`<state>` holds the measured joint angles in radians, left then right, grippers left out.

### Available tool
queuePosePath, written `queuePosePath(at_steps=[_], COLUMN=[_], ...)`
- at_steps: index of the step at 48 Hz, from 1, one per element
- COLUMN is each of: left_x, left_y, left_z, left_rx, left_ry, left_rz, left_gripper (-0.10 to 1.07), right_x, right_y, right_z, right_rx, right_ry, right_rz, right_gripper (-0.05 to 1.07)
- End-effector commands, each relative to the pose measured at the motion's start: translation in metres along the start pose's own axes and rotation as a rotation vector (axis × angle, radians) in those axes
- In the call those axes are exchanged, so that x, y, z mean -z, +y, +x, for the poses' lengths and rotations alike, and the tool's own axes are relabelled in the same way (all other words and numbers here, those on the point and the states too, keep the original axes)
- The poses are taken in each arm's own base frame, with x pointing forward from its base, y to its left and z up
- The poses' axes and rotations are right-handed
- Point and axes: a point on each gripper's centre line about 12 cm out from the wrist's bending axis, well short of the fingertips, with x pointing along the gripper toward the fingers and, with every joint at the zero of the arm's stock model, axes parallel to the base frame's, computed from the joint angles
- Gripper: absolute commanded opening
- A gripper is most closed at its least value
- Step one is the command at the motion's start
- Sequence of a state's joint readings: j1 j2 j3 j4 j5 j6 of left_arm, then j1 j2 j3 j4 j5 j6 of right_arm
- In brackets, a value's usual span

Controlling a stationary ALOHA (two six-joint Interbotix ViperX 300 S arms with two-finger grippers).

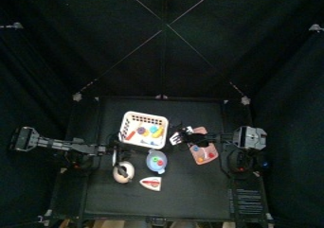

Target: Place ketchup in plate

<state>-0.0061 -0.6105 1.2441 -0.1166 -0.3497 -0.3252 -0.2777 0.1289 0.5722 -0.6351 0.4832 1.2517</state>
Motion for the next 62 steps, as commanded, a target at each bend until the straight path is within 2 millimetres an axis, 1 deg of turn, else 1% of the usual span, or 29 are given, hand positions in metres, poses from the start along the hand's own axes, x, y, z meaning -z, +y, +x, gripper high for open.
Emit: queuePosePath(at_steps=[1,9,18,23,32,39,45,54,62], left_x=[-0.005,-0.005,-0.003,-0.003,-0.003,-0.003,-0.003,-0.002,-0.002], left_y=[-0.001,-0.001,0.0,0.0,-0.001,-0.001,-0.001,0.0,0.0], left_z=[0.001,0.001,0.0,0.0,0.0,0.0,0.0,0.0,0.0], left_rx=[0.003,0.005,0.003,0.003,0.003,0.003,0.003,0.002,-0.001], left_ry=[-0.02,-0.02,-0.014,-0.014,-0.016,-0.015,-0.015,-0.013,-0.014], left_rz=[0.0,0.002,0.002,0.002,-0.001,0.0,0.0,0.001,-0.008], left_gripper=[0.72,0.72,0.72,0.72,0.72,0.72,0.72,0.72,0.72], right_x=[-0.014,-0.011,-0.003,0.009,0.036,0.057,0.073,0.088,0.101], right_y=[0.006,0.012,0.019,0.02,0.013,0.002,-0.016,-0.039,-0.06], right_z=[-0.014,-0.023,-0.044,-0.057,-0.071,-0.077,-0.08,-0.089,-0.092], right_rx=[-0.036,-0.054,-0.053,-0.026,0.052,0.091,0.126,0.129,0.137], right_ry=[-0.044,-0.053,-0.059,-0.039,0.014,0.069,0.105,0.123,0.134], right_rz=[0.009,-0.006,-0.033,-0.052,-0.087,-0.084,-0.081,-0.066,-0.056], right_gripper=[0.58,0.58,0.58,0.58,0.58,0.58,0.58,0.58,0.58])
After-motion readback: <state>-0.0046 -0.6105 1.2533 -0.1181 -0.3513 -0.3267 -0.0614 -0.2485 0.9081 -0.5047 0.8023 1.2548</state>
